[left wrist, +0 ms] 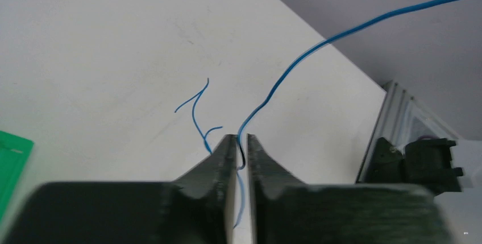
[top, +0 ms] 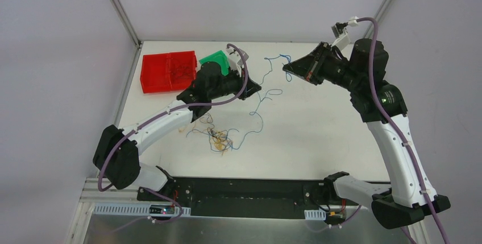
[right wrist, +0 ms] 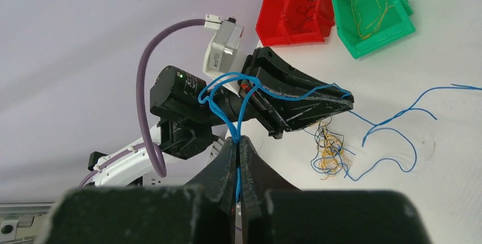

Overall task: Untangle the cables
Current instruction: Untie the cable.

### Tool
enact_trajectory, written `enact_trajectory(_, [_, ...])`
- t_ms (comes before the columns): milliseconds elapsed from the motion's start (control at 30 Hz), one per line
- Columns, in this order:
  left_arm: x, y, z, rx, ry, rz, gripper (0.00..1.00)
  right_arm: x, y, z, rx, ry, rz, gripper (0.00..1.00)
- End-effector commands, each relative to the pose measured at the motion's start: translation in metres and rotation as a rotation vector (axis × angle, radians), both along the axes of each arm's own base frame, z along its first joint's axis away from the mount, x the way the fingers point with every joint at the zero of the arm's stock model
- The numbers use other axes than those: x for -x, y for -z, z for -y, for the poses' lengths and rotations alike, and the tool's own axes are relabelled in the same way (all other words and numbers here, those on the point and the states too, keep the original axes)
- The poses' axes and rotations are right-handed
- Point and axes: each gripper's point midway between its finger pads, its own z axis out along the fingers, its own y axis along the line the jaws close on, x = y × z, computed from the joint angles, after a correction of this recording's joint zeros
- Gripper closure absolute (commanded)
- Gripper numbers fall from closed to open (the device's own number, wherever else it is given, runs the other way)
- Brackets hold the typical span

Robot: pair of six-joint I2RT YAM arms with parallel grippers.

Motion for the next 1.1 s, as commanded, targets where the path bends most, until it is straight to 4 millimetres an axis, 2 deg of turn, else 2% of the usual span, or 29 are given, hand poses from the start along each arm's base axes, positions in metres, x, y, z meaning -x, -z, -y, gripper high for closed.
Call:
enact_trajectory(0, [0.002, -0.049, 0.016, 0.100, 0.068, 0.087, 1.00, 0.004, -0.011, 0.002, -0.024, 0.008, 0.051, 1.00])
enact_trajectory(133, [0.006, -0.065, 0.009, 0.090, 0.048, 0.097, 1.00, -0.003, 0.019, 0.012, 0.047, 0.072, 0.033, 1.00])
enact_trajectory(233, [0.011, -0.096, -0.007, 0.043, 0.011, 0.124, 1.00, -0.015, 0.064, 0.030, 0.149, 0.174, 0.000, 1.00])
enact_trajectory(300, [0.014, -0.109, -0.017, -0.001, -0.012, 0.111, 1.00, -0.021, 0.098, 0.038, 0.209, 0.215, -0.041, 1.00])
enact_trajectory(367, [0.020, -0.115, -0.022, -0.032, -0.007, 0.083, 1.00, -0.023, 0.128, 0.035, 0.237, 0.202, -0.087, 1.00])
enact_trajectory(500, [0.033, -0.109, -0.023, -0.027, 0.024, 0.018, 1.00, -0.022, 0.159, 0.019, 0.230, 0.119, -0.125, 1.00])
enact_trajectory(600, [0.035, -0.094, -0.025, -0.037, 0.012, -0.024, 1.00, -0.019, 0.168, 0.009, 0.244, 0.078, -0.098, 1.00])
enact_trajectory(733, [0.033, -0.067, -0.020, -0.030, 0.003, -0.107, 1.00, -0.013, 0.159, -0.009, 0.186, 0.002, 0.012, 1.00])
enact_trajectory(867, [0.029, -0.043, -0.012, 0.010, -0.006, -0.180, 1.00, -0.014, 0.158, -0.015, 0.160, -0.008, 0.063, 1.00])
enact_trajectory(1067, [0.018, -0.031, -0.006, 0.148, -0.010, -0.254, 1.00, -0.022, 0.170, -0.015, 0.183, 0.020, 0.030, 1.00])
